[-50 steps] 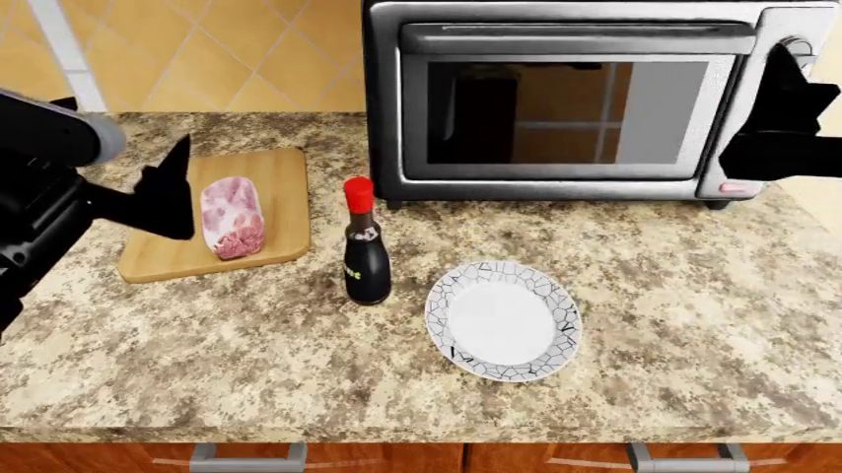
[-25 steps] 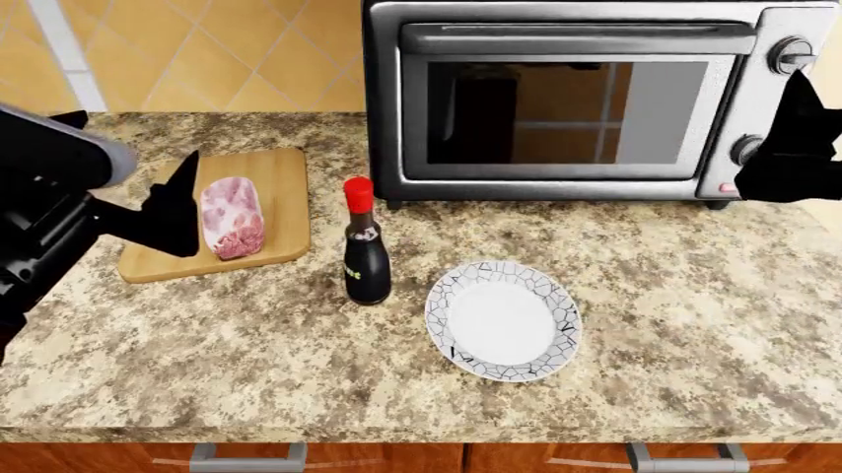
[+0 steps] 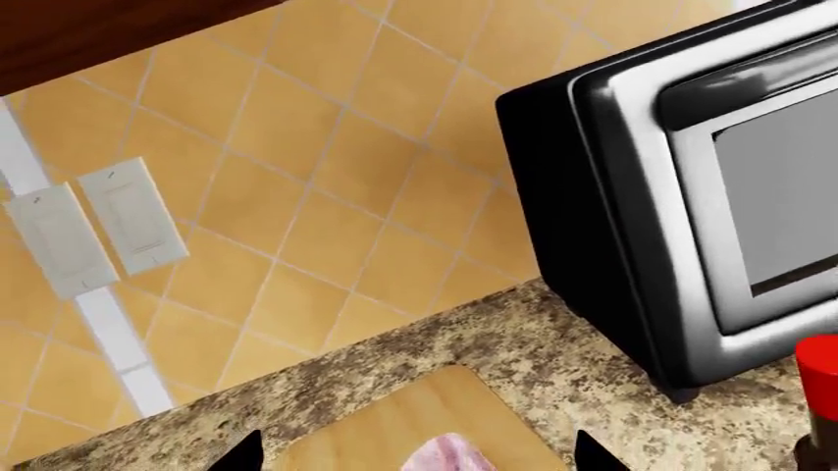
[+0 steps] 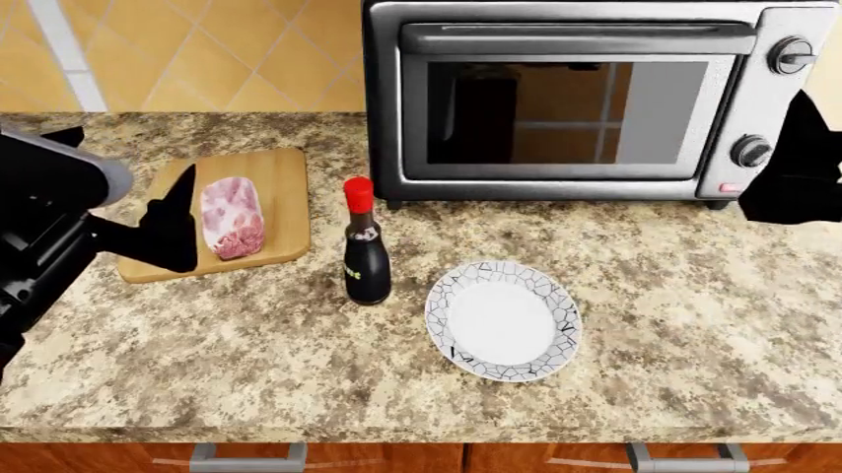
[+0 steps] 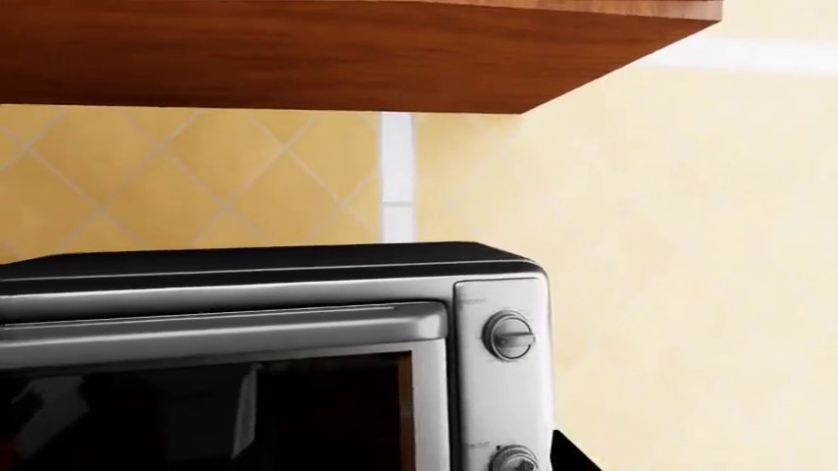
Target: Pick the pork loin from the plate and place it on the cutting board. Then pick the condiment bottle from the cabinet and place it next to the cutting board.
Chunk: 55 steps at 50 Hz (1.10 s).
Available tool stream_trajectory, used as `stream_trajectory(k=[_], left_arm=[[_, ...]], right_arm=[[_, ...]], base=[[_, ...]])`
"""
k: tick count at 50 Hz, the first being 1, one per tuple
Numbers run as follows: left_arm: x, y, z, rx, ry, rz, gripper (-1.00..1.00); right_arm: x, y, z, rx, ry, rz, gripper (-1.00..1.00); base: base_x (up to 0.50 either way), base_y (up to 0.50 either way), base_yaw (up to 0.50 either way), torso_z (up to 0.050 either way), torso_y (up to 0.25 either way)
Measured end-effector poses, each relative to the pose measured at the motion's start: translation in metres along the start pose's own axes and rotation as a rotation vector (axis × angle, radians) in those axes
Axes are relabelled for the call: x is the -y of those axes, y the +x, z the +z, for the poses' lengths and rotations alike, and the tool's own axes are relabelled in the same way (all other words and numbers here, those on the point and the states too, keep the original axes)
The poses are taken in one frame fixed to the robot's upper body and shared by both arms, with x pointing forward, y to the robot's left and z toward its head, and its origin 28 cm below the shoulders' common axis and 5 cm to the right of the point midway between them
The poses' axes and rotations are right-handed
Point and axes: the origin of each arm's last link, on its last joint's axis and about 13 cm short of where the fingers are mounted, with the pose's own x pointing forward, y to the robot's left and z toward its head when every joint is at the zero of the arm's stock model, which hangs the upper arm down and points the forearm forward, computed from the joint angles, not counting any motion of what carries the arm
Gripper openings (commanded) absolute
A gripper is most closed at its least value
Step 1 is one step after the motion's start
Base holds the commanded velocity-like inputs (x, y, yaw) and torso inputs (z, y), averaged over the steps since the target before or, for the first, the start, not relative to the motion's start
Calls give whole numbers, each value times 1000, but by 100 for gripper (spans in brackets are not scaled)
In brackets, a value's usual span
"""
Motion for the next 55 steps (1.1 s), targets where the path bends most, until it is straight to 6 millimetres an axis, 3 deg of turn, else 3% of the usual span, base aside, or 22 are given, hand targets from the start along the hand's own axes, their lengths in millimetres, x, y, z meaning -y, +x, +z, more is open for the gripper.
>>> stream_trajectory(k=[9,37,55], left_arm=[[2,-15,-4,6,-8,55,100],[3,-48,3,-44,-104,239,100],[6,-59,3,-71,-165,290,100]], right_arm=[[-1,-17,7,-35,7,7,100],[-15,-49,58,-49,55,45,100],[-22,-66,64,-44,62,47,100]], base=[[0,0,0,0,0],[0,0,0,0,0],[0,0,0,0,0]])
